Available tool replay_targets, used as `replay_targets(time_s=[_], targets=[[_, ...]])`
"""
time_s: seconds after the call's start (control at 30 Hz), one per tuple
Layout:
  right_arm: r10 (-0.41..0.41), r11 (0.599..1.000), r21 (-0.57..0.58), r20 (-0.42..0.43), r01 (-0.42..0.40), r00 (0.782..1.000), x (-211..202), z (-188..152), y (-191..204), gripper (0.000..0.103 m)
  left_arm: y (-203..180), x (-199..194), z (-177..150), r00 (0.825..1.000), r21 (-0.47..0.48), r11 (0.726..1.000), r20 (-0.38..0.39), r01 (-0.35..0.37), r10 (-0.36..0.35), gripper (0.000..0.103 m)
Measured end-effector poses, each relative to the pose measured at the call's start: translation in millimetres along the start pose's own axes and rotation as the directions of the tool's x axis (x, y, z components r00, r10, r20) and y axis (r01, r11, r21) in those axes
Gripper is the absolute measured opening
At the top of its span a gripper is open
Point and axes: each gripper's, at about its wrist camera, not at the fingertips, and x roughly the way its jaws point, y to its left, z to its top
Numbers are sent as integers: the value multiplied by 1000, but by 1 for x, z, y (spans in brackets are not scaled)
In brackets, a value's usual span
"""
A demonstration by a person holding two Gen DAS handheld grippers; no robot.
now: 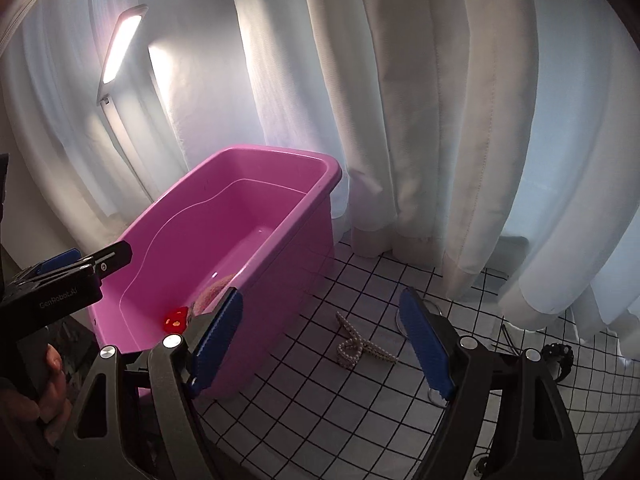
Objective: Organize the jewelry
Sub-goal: 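Open both grippers to drop the headband and pouch into the tub, then grasp the pearl claw clip with the left gripper while the right grasps the black strap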
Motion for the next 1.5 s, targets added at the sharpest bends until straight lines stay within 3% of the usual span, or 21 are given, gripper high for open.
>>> replay_targets(time_s=[0.17,0.4,0.57,0.7,0.9,1.23,1.5], targets=[[-103,987,126,-11,103,995,-33,-41,-65,77,-45,-15,-9,995,73,993,1,96,-96,97],[-255,920,298,-36,254,966,-80,-101,-145,77,-101,-24,-34,974,157,961,-36,226,-223,97],[-320,862,388,-85,327,944,-99,-144,-188,77,-130,-20,-59,963,203,942,-83,267,-255,97],[-323,839,415,-141,352,936,-96,-172,-207,77,-146,-8,-79,957,235,930,-139,282,-255,97],[-296,849,391,-207,356,933,-68,-203,-215,77,-161,12,-99,945,244,922,-210,300,-252,97],[-221,910,278,-307,309,926,1,-224,-205,77,-170,54,-127,936,250,933,-302,258,-178,97],[-247,922,207,-335,327,909,31,-224,-206,77,-170,75,-133,939,242,942,-306,234,-154,97]])
